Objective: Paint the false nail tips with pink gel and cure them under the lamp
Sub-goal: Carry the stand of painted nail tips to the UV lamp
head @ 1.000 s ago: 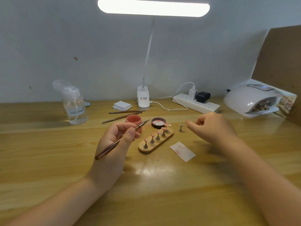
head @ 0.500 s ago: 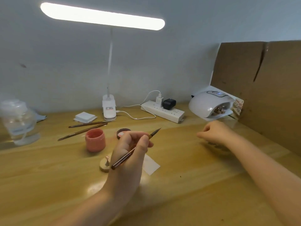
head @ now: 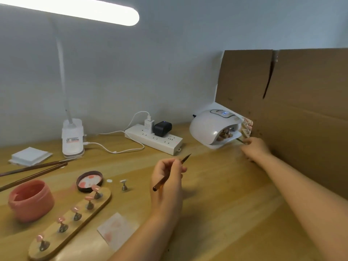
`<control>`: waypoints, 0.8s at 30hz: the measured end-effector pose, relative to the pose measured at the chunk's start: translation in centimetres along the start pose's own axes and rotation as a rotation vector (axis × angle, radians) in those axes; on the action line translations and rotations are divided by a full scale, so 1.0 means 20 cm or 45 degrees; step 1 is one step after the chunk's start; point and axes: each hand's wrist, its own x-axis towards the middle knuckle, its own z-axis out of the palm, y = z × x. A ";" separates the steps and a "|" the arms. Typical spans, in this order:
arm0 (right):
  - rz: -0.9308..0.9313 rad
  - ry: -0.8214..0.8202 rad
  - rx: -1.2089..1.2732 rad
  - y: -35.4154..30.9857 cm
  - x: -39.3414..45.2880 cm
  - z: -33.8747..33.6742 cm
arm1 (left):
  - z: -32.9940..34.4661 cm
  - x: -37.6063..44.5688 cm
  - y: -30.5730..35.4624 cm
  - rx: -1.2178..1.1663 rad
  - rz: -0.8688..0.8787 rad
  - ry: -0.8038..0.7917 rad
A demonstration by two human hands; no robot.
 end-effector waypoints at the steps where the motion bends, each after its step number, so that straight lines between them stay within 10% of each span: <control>1: -0.013 -0.014 0.015 -0.01 0.03 0.02 | -0.01 0.02 -0.01 -0.004 0.018 0.011; 24: 0.052 0.138 -0.258 -0.13 0.31 0.20 | 0.00 0.06 -0.08 -0.088 0.118 -0.004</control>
